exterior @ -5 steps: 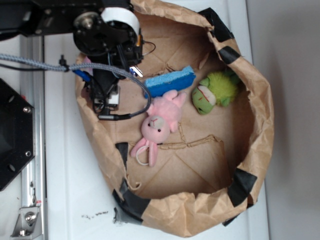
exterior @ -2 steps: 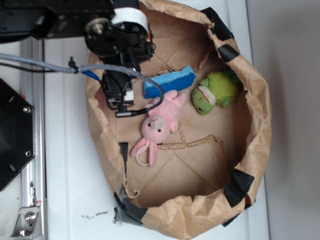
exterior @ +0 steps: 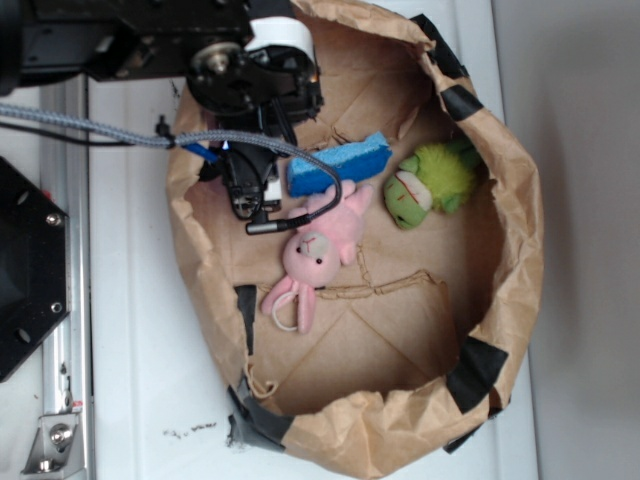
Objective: Grab the silver keys.
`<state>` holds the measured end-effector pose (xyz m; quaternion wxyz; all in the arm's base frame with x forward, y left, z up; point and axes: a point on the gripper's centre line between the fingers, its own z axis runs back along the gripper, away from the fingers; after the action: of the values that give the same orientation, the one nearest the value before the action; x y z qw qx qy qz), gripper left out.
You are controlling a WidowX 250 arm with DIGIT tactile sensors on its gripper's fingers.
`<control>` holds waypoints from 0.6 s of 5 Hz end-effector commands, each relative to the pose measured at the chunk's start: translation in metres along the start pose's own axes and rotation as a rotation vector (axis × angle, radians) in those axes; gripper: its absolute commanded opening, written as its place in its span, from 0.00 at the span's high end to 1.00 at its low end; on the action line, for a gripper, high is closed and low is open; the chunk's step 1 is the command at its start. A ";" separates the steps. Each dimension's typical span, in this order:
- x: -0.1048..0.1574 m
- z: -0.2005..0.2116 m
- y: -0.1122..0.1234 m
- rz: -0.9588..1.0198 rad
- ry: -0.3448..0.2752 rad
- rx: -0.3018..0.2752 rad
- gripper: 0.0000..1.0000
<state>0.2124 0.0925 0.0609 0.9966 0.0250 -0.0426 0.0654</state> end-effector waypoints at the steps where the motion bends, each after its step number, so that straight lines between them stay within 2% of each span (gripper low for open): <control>1: 0.014 0.002 0.017 -0.007 -0.058 0.035 0.00; 3: 0.018 -0.026 0.022 -0.086 -0.096 0.078 0.00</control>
<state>0.2293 0.1067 0.0284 0.9956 0.0601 -0.0715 0.0074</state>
